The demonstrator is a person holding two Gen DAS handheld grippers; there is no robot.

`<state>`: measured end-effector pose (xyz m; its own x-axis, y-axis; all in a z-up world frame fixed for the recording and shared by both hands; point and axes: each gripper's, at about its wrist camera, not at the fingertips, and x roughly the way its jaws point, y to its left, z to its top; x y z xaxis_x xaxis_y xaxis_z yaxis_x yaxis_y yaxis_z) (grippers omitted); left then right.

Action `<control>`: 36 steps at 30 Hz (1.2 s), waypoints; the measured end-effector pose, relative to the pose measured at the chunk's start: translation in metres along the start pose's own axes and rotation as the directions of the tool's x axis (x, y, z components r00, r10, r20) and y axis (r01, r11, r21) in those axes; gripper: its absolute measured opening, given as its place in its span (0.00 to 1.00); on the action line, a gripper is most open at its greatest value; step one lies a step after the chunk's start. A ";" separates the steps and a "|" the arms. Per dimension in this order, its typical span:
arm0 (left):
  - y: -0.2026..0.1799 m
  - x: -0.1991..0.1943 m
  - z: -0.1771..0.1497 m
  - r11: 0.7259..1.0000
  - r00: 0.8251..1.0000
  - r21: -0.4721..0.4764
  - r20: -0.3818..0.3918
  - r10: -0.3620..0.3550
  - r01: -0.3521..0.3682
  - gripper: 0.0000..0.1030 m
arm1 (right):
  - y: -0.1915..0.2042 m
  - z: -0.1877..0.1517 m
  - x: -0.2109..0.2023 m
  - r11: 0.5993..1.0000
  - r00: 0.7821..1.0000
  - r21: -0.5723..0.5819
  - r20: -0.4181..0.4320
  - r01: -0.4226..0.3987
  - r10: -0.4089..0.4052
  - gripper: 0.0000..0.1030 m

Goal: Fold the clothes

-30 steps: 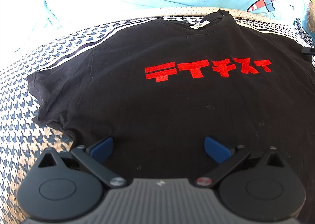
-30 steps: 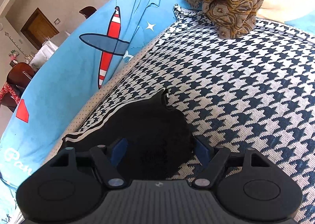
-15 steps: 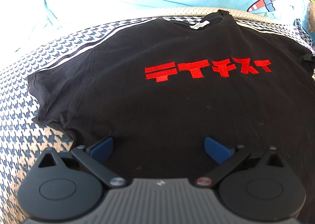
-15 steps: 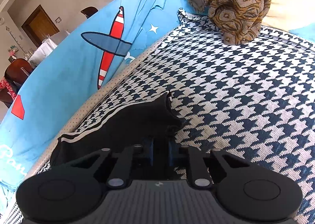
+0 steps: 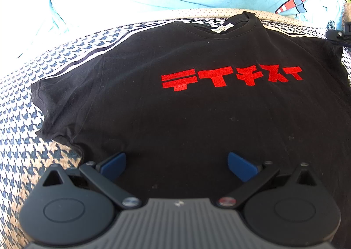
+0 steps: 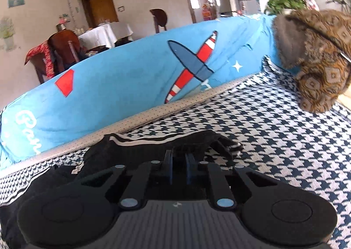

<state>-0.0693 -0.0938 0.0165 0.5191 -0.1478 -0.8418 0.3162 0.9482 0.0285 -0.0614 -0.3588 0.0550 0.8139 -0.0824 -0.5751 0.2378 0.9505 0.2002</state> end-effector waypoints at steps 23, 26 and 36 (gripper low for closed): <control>-0.001 0.000 0.002 1.000 1.000 -0.004 -0.007 0.001 -0.001 1.00 | -0.022 0.009 -0.016 0.998 1.000 0.056 0.011 0.020 -0.021 0.38; -0.001 0.000 0.001 1.000 1.000 -0.002 -0.003 0.004 -0.004 1.00 | -0.047 0.014 -0.021 0.984 0.998 0.173 0.023 0.053 -0.058 0.45; -0.001 0.000 0.001 1.000 1.000 0.002 0.001 0.001 -0.001 1.00 | -0.094 0.013 -0.018 0.902 0.993 0.419 0.017 0.102 -0.120 0.63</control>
